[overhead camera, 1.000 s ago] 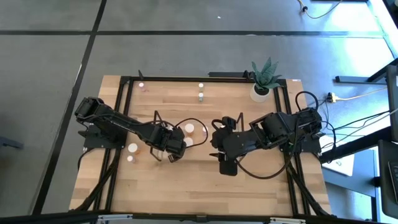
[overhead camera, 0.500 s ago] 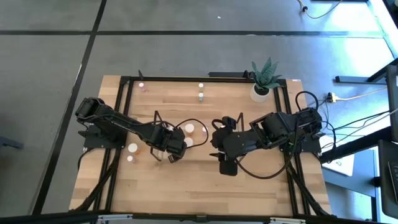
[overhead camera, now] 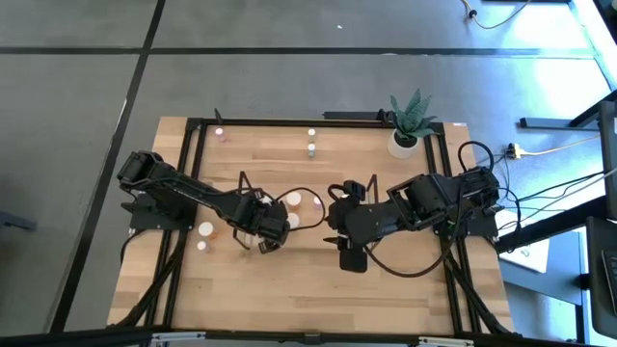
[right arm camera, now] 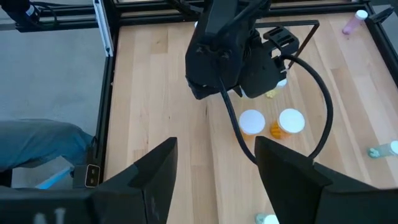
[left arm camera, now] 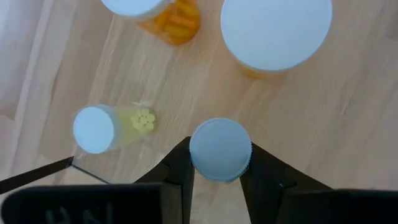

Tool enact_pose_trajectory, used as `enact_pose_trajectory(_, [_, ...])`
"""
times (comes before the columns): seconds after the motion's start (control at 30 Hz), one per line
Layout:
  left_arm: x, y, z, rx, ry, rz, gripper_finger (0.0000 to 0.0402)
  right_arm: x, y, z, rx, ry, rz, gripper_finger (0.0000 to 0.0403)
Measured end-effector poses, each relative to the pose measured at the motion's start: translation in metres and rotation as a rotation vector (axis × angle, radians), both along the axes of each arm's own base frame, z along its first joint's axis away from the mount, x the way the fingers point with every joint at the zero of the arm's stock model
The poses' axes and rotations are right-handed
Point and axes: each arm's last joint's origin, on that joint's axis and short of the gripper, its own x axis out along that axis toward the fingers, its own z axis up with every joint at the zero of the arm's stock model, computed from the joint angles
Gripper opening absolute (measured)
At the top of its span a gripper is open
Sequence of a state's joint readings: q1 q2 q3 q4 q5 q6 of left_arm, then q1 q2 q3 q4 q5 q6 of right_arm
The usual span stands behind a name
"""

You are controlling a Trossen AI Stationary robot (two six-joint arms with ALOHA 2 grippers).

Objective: Pick and place medicine bottles onto shelf by color
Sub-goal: Put the right yellow pill bottle aligned with the yellow pill bottle on the shelf

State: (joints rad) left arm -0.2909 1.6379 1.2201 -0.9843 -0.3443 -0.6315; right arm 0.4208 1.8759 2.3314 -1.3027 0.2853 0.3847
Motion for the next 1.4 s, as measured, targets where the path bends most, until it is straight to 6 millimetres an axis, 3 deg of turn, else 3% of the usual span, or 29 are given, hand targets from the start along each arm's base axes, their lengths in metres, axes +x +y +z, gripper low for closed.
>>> enact_pose_trajectory(1.4, [-0.0012,0.0033,-0.0052,-0.004,0.004,0.033,0.0092,0.0004,0.0001,0.0003,0.002,-0.005,-0.001,0.0217])
